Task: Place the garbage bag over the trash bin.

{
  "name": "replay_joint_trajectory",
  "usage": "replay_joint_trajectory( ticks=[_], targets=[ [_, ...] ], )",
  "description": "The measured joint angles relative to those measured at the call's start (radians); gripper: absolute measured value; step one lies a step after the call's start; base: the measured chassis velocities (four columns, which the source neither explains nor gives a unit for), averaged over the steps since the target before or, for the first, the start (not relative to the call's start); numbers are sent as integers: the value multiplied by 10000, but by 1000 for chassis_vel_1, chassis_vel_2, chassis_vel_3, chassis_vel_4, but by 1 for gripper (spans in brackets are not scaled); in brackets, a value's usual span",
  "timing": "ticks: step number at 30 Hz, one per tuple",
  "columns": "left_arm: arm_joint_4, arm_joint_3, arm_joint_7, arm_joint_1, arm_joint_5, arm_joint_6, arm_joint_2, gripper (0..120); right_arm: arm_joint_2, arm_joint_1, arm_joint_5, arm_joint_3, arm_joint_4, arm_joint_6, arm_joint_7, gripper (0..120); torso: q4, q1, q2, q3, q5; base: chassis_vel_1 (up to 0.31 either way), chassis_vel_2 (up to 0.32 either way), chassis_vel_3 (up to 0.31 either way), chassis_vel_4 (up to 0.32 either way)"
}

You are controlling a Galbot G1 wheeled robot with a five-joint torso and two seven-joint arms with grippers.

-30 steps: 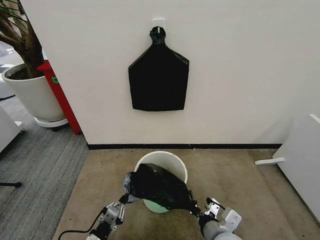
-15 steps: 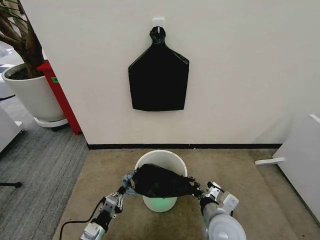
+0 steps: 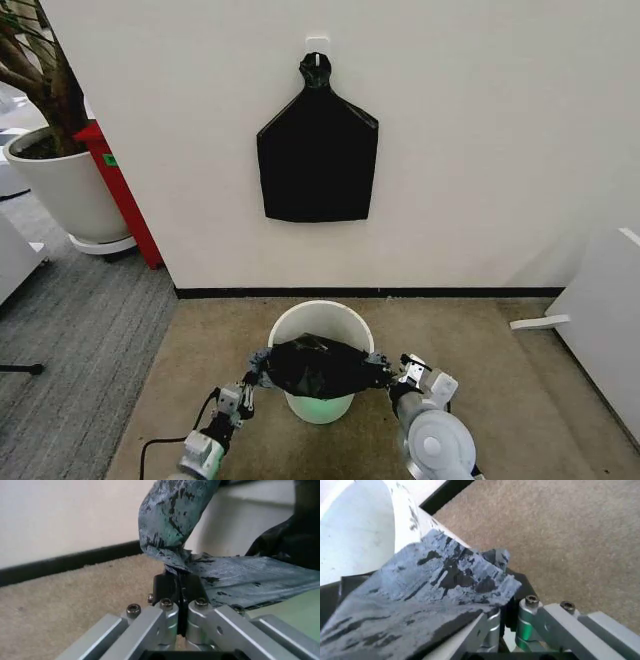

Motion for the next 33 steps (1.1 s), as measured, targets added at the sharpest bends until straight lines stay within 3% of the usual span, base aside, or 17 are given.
replay_joint_trajectory(
  ticks=[12,24,30,33],
  targets=[
    [406,238,411,-193,-583,527,-143,0,294,564,65,327,-1142,-887,-649,0,2,0,0,-1,1,0,0,0,0],
    [305,203,533,-313,-644,605,-116,0,313,788,170,352,-1231,-1474,-751,0,2,0,0,0,1,0,0,0,0],
    [-148,23,205,116,-230,361,-32,0,-44,460,30,349,-577,-1646,-791,19,1,0,0,-1,0,0,0,0,0],
    [-367,-155,124,466,115,115,54,11,-199,308,-18,355,-361,-1644,-693,33,2,0,0,-1,1,0,0,0,0]
  ],
)
